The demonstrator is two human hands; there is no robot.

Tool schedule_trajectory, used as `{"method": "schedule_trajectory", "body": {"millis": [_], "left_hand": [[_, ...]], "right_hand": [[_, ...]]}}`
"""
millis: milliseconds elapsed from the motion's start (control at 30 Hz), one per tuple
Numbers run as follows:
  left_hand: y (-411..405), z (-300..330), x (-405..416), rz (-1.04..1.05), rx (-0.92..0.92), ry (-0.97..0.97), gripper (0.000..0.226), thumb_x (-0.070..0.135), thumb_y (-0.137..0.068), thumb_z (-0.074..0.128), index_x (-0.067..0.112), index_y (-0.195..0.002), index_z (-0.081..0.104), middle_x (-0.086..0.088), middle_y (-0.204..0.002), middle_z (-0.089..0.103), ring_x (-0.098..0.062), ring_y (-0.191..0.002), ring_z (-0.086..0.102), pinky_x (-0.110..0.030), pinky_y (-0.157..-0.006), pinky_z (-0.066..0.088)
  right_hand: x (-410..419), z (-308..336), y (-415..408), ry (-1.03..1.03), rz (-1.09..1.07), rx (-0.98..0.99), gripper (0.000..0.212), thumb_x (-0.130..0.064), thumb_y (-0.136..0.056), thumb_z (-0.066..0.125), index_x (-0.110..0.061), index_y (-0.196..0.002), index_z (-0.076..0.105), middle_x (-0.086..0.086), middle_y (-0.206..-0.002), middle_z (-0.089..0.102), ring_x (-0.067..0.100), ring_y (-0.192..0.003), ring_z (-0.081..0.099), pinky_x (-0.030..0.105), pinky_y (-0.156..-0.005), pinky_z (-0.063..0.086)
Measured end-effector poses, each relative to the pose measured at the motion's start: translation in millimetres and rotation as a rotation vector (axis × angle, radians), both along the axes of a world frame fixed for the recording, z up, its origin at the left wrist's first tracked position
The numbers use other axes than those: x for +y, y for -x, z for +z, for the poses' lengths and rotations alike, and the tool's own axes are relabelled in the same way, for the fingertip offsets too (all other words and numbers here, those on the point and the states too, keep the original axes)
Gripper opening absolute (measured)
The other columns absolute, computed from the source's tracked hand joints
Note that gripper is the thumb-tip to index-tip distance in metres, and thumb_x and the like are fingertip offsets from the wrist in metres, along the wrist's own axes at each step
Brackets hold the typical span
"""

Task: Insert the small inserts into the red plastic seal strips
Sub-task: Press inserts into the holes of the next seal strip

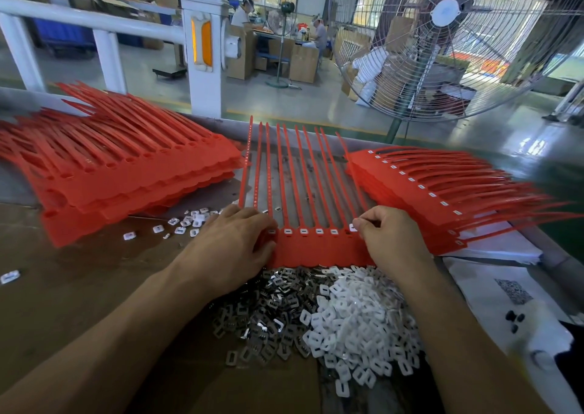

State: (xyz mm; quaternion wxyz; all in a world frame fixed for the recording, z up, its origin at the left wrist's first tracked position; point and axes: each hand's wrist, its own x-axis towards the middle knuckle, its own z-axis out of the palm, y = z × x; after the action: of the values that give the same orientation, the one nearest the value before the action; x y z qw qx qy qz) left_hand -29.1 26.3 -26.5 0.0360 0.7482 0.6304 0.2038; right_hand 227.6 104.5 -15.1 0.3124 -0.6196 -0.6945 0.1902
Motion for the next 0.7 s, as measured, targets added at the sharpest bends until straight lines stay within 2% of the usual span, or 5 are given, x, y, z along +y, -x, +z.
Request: {"method": "schedule_trajectory", "body": {"millis": [133, 333, 467, 567, 700], "left_hand": [[0.0, 0.6, -0.5, 0.004, 0.004, 0.005, 0.038, 0.048, -0.098, 0.050, 0.036, -0.133, 0.054, 0.014, -0.131, 0.056, -0.013, -0.126, 0.041, -0.041, -0.111, 0.035], [-0.7, 0.3, -1.1, 0.006, -0.007, 0.005, 0.037, 0.047, -0.098, 0.049, 0.036, -0.133, 0.054, 0.015, -0.131, 0.055, -0.013, -0.127, 0.040, -0.041, -0.111, 0.034], [-0.1, -0.3, -1.0, 0.002, -0.003, 0.004, 0.037, 0.048, -0.098, 0.049, 0.037, -0.133, 0.054, 0.015, -0.131, 0.055, -0.013, -0.126, 0.040, -0.041, -0.111, 0.034], [0.2, -0.8, -0.6, 0.000, -0.003, 0.002, 0.037, 0.048, -0.098, 0.049, 0.037, -0.132, 0.054, 0.015, -0.130, 0.055, -0.013, -0.125, 0.041, -0.041, -0.110, 0.035], [0.2, -1.6, -0.1, 0.001, -0.005, 0.003, 0.036, 0.047, -0.098, 0.049, 0.037, -0.131, 0.055, 0.016, -0.129, 0.056, -0.013, -0.122, 0.042, -0.041, -0.109, 0.036]], "right_hand": [[2.5, 0.8, 3.4, 0.047, -0.004, -0.055, 0.014, -0.030, -0.099, 0.066, -0.021, -0.092, 0.073, -0.004, -0.081, 0.069, 0.018, -0.079, 0.064, 0.031, -0.068, 0.042], [2.5, 1.3, 5.2, 0.062, -0.014, -0.108, 0.014, -0.033, -0.098, 0.066, -0.024, -0.089, 0.073, -0.009, -0.077, 0.067, 0.008, -0.074, 0.061, 0.031, -0.064, 0.041], [2.2, 1.3, 6.7, 0.049, -0.021, -0.103, 0.014, -0.032, -0.096, 0.070, -0.024, -0.085, 0.073, -0.008, -0.073, 0.067, 0.012, -0.072, 0.062, 0.031, -0.064, 0.043], [0.9, 1.3, 8.7, 0.036, -0.033, -0.105, 0.012, -0.031, -0.094, 0.074, -0.022, -0.086, 0.075, -0.007, -0.076, 0.070, 0.015, -0.075, 0.066, 0.033, -0.070, 0.050], [-1.0, 0.8, 10.6, 0.018, -0.047, -0.104, 0.010, -0.031, -0.092, 0.076, -0.022, -0.088, 0.076, -0.007, -0.080, 0.072, 0.015, -0.078, 0.067, 0.034, -0.073, 0.052]]}}
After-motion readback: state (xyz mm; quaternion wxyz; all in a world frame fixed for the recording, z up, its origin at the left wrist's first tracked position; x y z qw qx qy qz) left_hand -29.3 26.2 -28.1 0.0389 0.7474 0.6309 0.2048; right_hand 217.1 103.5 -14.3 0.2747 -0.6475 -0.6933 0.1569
